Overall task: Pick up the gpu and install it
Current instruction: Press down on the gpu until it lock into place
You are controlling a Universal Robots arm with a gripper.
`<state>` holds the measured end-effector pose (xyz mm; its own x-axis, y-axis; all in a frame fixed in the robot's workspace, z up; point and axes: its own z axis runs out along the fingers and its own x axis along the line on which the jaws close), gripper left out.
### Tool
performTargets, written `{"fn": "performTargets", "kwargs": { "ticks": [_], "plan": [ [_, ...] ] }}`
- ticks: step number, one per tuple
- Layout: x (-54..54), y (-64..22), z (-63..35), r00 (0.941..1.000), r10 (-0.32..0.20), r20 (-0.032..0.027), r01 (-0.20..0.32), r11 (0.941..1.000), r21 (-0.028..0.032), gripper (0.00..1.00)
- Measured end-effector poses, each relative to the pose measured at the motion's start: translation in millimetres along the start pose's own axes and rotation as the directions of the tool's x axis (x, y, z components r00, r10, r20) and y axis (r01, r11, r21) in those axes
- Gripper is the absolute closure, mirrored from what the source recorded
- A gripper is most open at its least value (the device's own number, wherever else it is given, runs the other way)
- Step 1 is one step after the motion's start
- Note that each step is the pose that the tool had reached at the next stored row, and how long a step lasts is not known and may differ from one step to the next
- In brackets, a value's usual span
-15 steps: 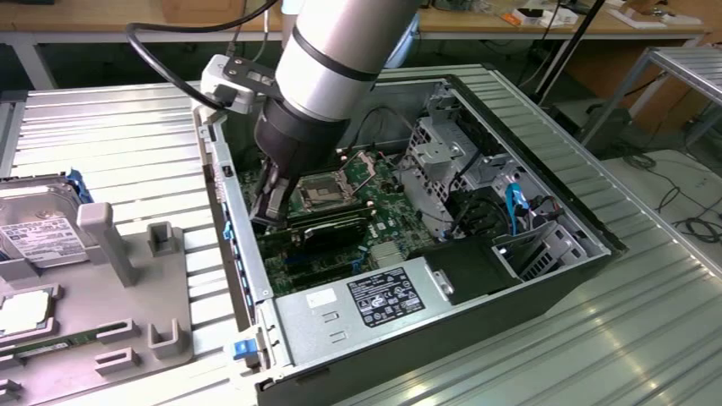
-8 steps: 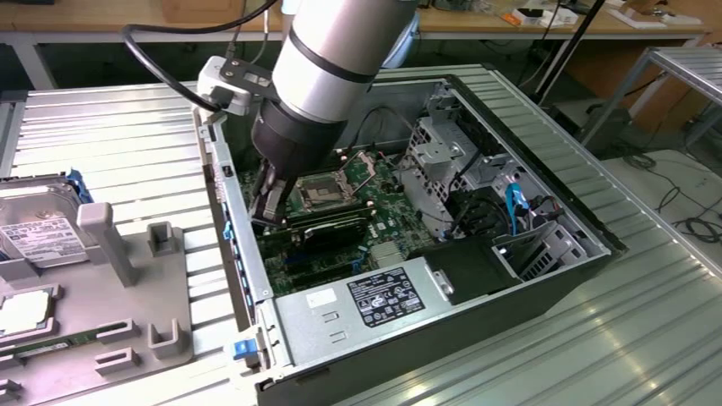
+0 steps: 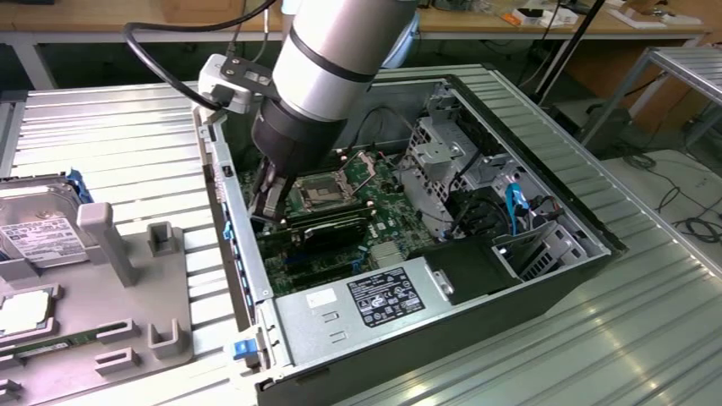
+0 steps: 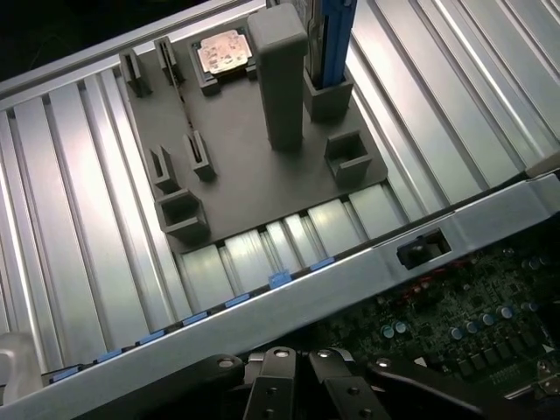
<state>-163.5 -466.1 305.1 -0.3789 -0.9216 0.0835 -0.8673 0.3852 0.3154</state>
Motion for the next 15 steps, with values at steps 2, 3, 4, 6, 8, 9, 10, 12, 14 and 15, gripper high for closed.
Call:
{"fn": "performTargets", "kwargs": {
  "ticks": [2, 3, 4, 6, 8, 9, 10, 12, 14, 15],
  "plan": [
    [-0.2, 0.0, 0.0, 1.0000, -0.001, 0.0018, 0.001, 1.0000, -0.0008, 0.89],
    [-0.1, -0.1, 0.0, 1.0000, -0.001, 0.0015, 0.001, 1.0000, -0.0008, 0.89],
    [-0.1, -0.4, 0.8, 1.0000, -0.001, 0.0015, 0.001, 1.0000, -0.0007, 0.89],
    [-0.1, -0.6, 1.5, 1.0000, -0.001, 0.0014, 0.001, 1.0000, -0.0004, 0.89],
    [-0.2, -0.7, 2.0, 1.0000, -0.002, 0.0043, 0.002, 1.0000, -0.0015, 0.89],
    [-0.3, -0.7, 2.1, 1.0000, -0.002, 0.0070, 0.002, 1.0000, -0.0025, 0.89],
    [-0.5, -0.8, 2.8, 0.9999, -0.004, 0.0120, 0.004, 1.0000, -0.0038, 0.89],
    [-0.5, -0.8, 2.7, 0.9997, -0.007, 0.0212, 0.008, 0.9999, -0.0079, 0.89],
    [-0.7, -0.9, 2.7, 0.9994, -0.011, 0.0316, 0.012, 0.9999, -0.0123, 0.89],
    [-0.8, -0.9, 2.8, 0.9993, -0.013, 0.0358, 0.013, 0.9998, -0.0141, 0.89]
  ]
}}
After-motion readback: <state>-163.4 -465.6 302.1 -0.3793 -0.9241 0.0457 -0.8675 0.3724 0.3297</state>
